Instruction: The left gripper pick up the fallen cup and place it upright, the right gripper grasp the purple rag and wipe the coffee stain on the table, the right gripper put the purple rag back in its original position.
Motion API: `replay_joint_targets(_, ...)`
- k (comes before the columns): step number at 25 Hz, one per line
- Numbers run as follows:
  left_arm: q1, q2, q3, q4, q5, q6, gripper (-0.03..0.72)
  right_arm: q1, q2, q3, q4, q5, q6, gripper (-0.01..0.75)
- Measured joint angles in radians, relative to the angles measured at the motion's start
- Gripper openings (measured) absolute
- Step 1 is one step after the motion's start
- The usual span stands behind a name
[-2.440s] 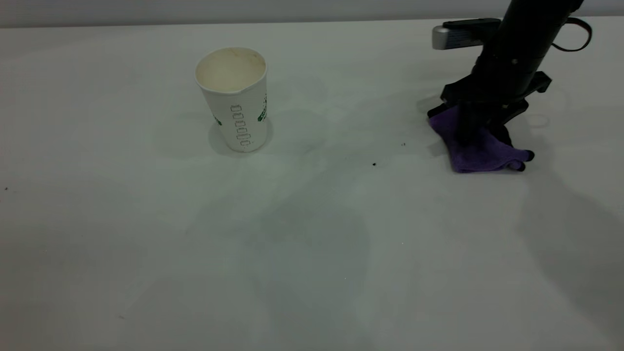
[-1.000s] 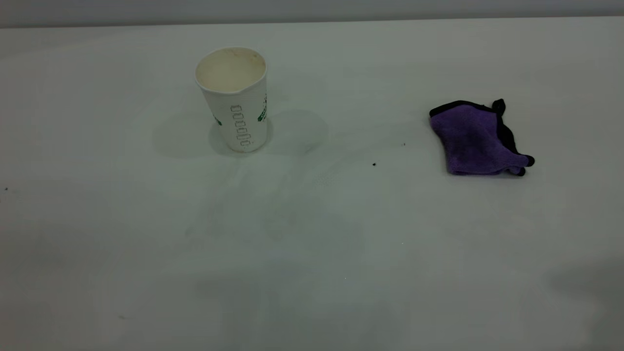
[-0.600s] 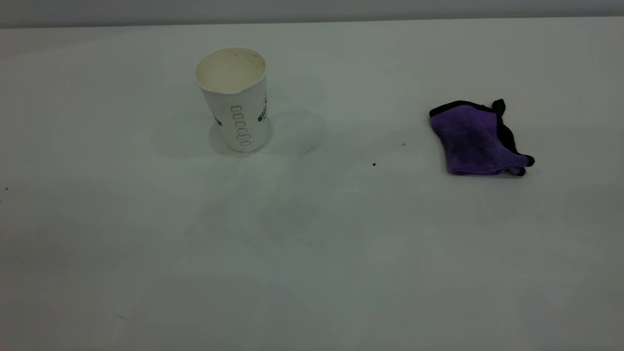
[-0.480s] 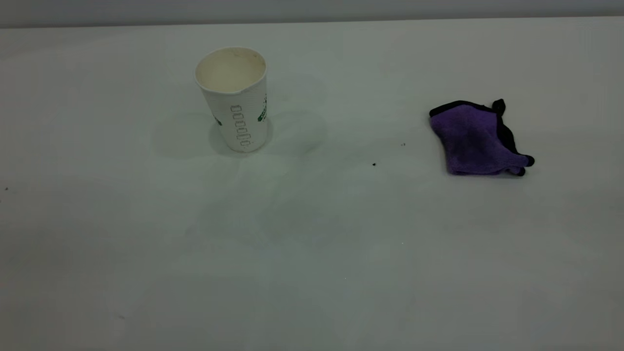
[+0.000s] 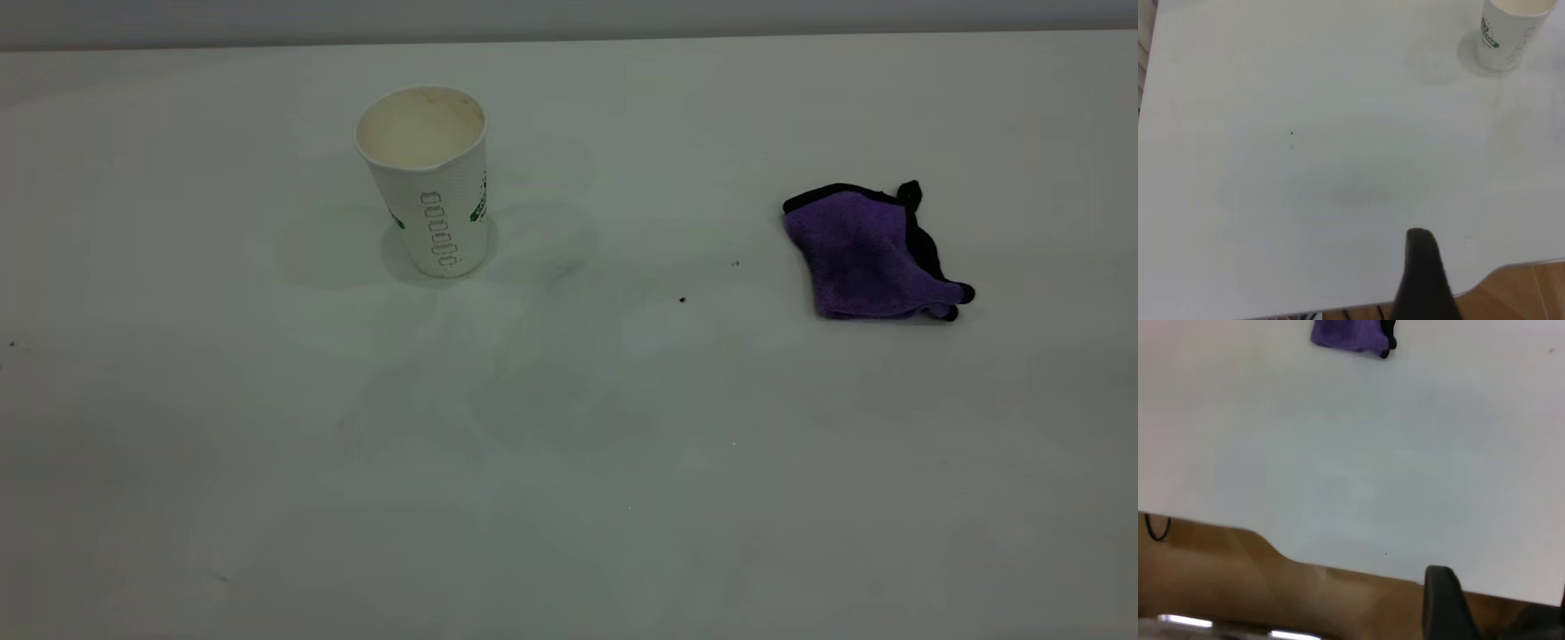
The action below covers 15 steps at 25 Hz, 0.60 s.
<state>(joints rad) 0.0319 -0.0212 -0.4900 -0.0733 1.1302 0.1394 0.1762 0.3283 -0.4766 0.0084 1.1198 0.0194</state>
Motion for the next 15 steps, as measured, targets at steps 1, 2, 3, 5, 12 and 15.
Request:
replay_joint_targets(1, 0.0, 0.0, 0.0, 0.0, 0.0, 0.0, 0.58, -0.022, -0.02, 0.0, 0.003, 0.0, 0.0, 0.447)
replay_joint_targets(2, 0.0, 0.0, 0.0, 0.0, 0.0, 0.0, 0.58, -0.045, -0.045, 0.0, 0.004, 0.0, 0.0, 0.447)
replay_joint_targets(3, 0.0, 0.0, 0.0, 0.0, 0.0, 0.0, 0.58, -0.06, -0.069, 0.0, 0.004, 0.0, 0.0, 0.447)
replay_joint_targets(5, 0.0, 0.0, 0.0, 0.0, 0.0, 0.0, 0.58, -0.078, -0.136, 0.0, 0.007, 0.0, 0.0, 0.447)
replay_joint_targets(12, 0.0, 0.0, 0.0, 0.001, 0.0, -0.001, 0.58, -0.08, -0.317, 0.0, 0.009, 0.003, 0.0, 0.447)
replay_joint_targets(15, 0.0, 0.0, 0.0, 0.001, 0.0, -0.001, 0.58, -0.08, -0.345, 0.0, 0.009, 0.009, 0.0, 0.447)
